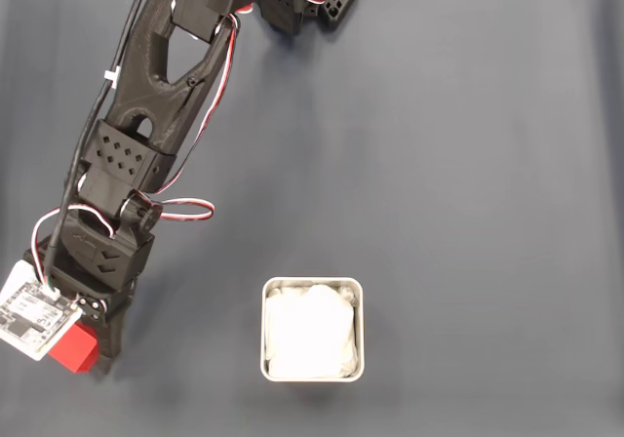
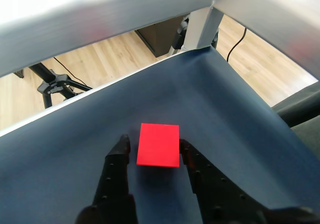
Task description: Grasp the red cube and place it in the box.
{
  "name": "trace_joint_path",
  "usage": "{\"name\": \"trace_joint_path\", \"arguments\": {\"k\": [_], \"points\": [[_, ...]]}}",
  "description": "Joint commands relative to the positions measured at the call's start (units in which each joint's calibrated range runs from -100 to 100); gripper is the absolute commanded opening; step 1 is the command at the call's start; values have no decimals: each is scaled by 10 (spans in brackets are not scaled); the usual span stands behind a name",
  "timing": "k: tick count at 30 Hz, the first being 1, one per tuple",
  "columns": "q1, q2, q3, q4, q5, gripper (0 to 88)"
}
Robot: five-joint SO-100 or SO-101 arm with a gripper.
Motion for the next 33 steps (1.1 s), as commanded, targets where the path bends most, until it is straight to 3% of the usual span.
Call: {"name": "trace_joint_path", "arguments": {"k": [1, 17, 33], "points": [[-8, -7, -32, -7, 6, 183], [-11, -33, -29, 7, 7, 135], [-59, -223, 102, 32, 9, 129]]}}
